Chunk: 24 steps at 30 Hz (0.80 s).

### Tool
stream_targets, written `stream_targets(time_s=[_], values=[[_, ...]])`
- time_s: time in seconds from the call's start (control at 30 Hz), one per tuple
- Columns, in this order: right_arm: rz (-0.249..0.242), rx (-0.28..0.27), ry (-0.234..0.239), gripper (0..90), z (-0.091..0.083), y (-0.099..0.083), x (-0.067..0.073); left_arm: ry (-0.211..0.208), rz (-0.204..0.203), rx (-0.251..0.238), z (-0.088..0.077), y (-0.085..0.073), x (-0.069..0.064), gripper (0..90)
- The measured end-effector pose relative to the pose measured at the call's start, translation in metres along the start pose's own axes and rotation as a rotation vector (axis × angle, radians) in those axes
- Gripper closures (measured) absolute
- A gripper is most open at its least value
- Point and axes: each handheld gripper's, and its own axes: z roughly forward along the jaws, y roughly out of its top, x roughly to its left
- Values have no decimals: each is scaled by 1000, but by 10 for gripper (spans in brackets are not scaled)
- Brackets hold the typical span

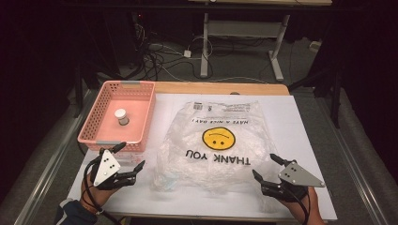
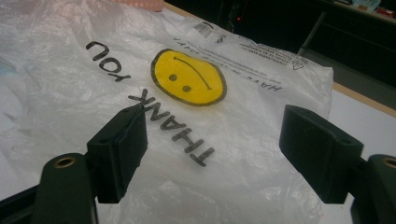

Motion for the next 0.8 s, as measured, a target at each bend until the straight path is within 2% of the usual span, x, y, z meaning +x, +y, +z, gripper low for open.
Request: stream_targets(time_s=[0.1, 0.33, 0.5, 0.63, 0.67, 0.7, 0.73, 0.77, 0.8], values=[[1, -1, 3, 238, 1, -1, 0, -11, -1, 23, 3, -2, 0, 159], [2, 0, 3, 262, 1, 0, 0, -10, 8, 33, 1, -4, -2, 159], [16, -7, -3, 285, 4, 5, -7, -12, 15, 58, -1, -7, -3, 161], [22, 18, -6, 301, 16, 10, -21, 0, 25, 58, 0, -8, -2, 161], [22, 49, -18, 300, 26, 16, -32, 5, 29, 64, 0, -9, -2, 160], [22, 49, -18, 300, 26, 16, -32, 9, 26, 68, 0, -9, -2, 160], [21, 58, -35, 301, 37, 25, -45, 3, 16, 63, 0, -9, -1, 159], [21, 58, -35, 301, 37, 25, -45, 0, 10, 60, 0, -9, -1, 159], [35, 64, -41, 296, 49, 33, -58, 3, 8, 58, 0, -9, -1, 159]])
